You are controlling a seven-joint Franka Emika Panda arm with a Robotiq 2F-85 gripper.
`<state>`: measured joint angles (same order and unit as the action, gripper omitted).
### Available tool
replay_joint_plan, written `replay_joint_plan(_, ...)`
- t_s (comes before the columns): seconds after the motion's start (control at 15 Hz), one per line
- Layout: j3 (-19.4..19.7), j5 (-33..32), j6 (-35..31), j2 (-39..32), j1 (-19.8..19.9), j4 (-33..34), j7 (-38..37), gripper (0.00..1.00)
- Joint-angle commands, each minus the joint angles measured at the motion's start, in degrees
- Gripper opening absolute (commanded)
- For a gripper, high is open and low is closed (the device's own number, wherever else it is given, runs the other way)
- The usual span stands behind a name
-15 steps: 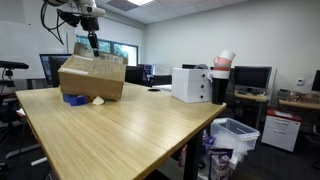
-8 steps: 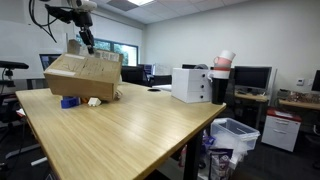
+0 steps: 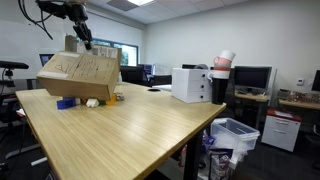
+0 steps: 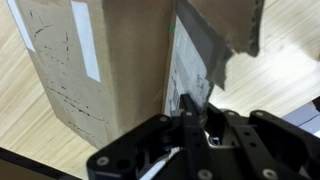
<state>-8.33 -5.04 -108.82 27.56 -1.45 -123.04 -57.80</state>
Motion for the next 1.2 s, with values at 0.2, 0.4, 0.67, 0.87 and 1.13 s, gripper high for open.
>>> replay_joint_plan(0.2,-0.67,-0.17,-1.30,5.63,2.64,-2.70,-0.91,0.02)
replay_joint_plan(0.4,-0.39,0.00,-1.52,7.43,3.18,-3.34,-0.05,0.02)
replay_joint_plan(0.67,-0.20,0.40,-1.57,10.83,3.88,-5.30,-0.20,0.02)
replay_joint_plan(0.87,-0.17,0.57,-0.63,12.91,4.29,-6.12,0.12,0.02)
replay_joint_plan(1.13,-0.81,0.35,1.79,16.09,5.08,-6.42,-0.38,0.02)
